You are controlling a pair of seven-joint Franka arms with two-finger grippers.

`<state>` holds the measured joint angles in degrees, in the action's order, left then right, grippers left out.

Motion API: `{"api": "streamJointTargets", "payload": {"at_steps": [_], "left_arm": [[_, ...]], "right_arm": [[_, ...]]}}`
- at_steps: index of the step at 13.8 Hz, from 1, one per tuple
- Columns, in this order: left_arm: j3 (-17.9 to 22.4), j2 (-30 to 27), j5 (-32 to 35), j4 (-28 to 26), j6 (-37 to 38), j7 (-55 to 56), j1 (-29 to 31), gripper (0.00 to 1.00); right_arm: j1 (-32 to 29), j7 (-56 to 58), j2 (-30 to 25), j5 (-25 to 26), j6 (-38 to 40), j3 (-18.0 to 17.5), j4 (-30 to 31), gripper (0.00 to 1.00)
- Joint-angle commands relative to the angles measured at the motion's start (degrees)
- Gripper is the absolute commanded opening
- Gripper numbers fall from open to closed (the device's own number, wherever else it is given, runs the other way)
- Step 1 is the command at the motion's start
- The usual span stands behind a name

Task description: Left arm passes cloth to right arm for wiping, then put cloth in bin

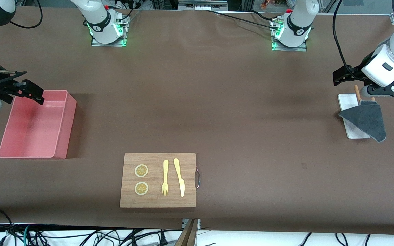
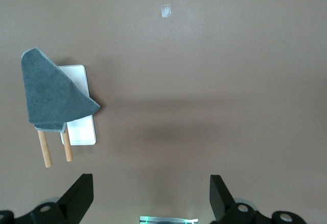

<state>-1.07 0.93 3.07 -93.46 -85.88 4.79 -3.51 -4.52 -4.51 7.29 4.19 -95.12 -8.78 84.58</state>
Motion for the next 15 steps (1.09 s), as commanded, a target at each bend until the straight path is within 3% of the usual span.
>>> {"api": "streamJointTargets", "payload": {"at_steps": [1,15], "left_arm": [[-0.2,-2.7,-1.5,-1.9,0.1,0.5,0.2,1.0],[-0.1,-1.7,-1.2,-0.9,0.0,0.2,0.3,1.0]], "right_arm": [[-0.4,-0.5,0.0,0.0,-0.1,-0.3,-0.2,1.0],[-0.4,-0.5,0.1,-0.1,-0.2,-0.3,-0.3,1.0]]}}
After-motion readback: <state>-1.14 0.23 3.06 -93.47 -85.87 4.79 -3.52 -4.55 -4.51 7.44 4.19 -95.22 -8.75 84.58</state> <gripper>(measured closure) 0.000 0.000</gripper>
